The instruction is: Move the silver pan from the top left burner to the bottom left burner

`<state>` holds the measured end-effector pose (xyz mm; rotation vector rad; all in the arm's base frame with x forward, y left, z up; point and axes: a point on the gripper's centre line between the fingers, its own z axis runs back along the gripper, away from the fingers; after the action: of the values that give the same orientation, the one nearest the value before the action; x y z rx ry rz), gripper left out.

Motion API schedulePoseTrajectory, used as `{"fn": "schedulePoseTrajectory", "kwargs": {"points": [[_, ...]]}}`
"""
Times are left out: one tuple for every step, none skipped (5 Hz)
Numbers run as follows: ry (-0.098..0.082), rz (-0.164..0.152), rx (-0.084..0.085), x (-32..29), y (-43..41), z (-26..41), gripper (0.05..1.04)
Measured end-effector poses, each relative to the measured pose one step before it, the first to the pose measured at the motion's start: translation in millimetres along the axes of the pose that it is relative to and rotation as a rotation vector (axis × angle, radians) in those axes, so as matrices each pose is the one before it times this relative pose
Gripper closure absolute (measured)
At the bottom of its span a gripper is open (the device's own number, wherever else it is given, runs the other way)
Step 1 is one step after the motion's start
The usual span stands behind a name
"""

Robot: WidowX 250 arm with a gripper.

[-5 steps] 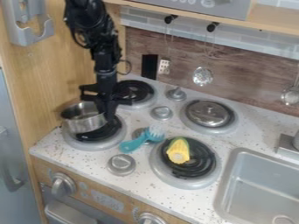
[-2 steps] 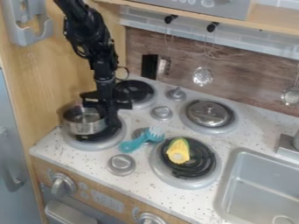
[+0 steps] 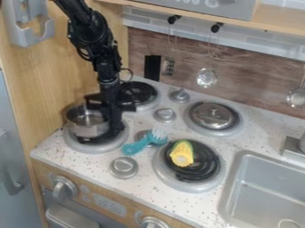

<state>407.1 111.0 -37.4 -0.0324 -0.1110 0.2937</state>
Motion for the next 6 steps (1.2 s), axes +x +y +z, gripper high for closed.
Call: {"fn": "schedulePoseTrajectory", "kwargs": {"points": [[0.0527,-0.0521,0.0297,3.71,-15.71,14.79,0.529],[0.0508,-0.0560,0.0221,-3.51,-11.88,7.42,0.204],[0.0249,-0.0361,0.0239,-3.48,1.94,0.78,0.056],[0.0220,-0.0360,0.0156,-3.42,1.89,0.08,0.079],[0.0115,-0.0329,0.0232,-1.49,-0.15,0.25,0.087],[-0.0648,-0.0522,0.0029,6.96,-11.12,17.57,0.083]]}}
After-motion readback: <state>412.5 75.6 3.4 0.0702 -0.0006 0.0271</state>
